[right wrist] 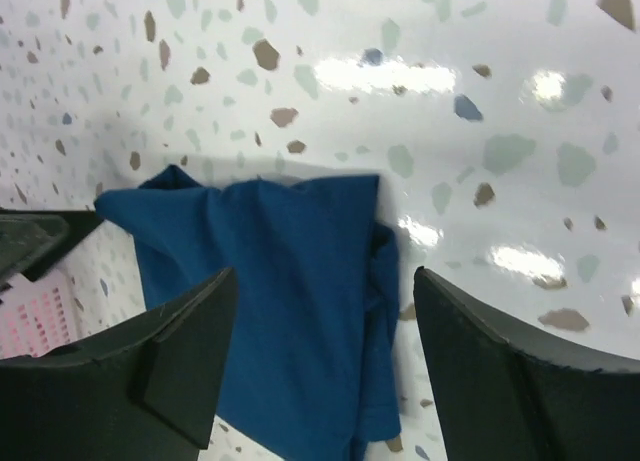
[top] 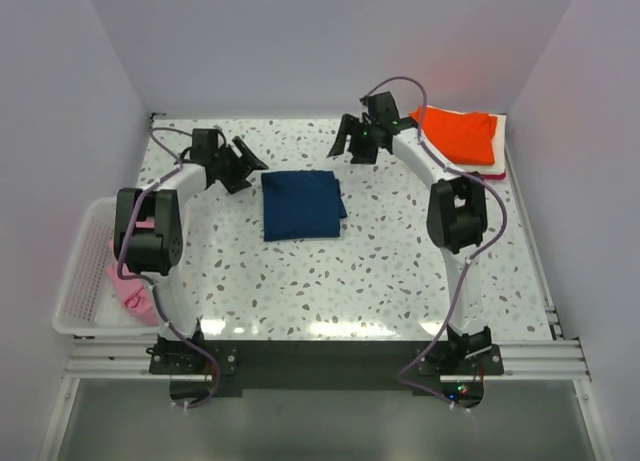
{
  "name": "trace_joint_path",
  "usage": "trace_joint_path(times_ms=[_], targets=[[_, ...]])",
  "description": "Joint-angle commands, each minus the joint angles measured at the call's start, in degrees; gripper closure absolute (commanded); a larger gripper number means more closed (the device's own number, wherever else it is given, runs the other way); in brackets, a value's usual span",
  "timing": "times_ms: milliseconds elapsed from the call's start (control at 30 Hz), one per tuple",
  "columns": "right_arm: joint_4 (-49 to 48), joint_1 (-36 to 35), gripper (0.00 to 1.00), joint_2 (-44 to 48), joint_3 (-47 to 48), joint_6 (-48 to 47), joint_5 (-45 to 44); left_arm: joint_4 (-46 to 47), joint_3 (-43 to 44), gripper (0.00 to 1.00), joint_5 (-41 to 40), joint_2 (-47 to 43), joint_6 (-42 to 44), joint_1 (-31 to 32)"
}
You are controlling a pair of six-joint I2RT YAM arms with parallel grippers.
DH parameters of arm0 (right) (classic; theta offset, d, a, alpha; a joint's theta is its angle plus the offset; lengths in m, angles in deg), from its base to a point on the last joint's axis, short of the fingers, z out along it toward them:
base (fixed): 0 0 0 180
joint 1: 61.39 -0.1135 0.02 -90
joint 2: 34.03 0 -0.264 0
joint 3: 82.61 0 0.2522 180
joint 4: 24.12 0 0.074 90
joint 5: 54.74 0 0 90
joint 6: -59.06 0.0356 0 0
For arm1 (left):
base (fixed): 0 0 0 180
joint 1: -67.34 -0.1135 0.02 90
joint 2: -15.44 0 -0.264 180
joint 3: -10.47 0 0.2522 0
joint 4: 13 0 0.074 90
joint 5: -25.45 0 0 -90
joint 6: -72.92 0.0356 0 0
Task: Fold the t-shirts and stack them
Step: Fold the tshirt, then neatly place the folded tshirt to the corner
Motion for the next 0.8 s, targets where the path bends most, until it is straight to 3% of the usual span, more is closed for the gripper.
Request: trace_joint_path(times_ms=[0,100,167,200,400,533,767], targets=[[-4.3,0.3,0.25,9.9,-7.7,-1.1,0.3,6.8,-0.2,0.22,0.0,-6.3,2.6,-0.8],[-7.4,-0.2,0.27,13.4,-15.6,-0.5,-0.5,5.3,-1.6,0.33,-1.5,-8.1,3.0,-0.3],[-8.2,-1.1,0.29,14.8,-19.9,-0.7,-2.9,2.4,-1.6,0.49,-4.8,-9.2,4.0,0.8],[-8.9,-1.5,0.33,15.8,-21.3,-0.9,-3.8,2.3,-2.1,0.52,-5.8,-9.8,4.5,1.4],[-9.8,-4.1,0.4,13.1,-22.6,-0.8,-4.3,-1.4,3.9,0.8,-9.0,-5.2,6.7,4.9],[-8.4,-5.8,0.4,12.8,-23.0,-1.2,-6.3,-3.1,6.5,0.8,-11.1,-1.9,7.7,5.8],[-8.9,-12.1,0.37,21.5,-31.7,-1.6,-16.4,-5.2,9.7,0.58,-14.4,1.8,10.9,6.2]])
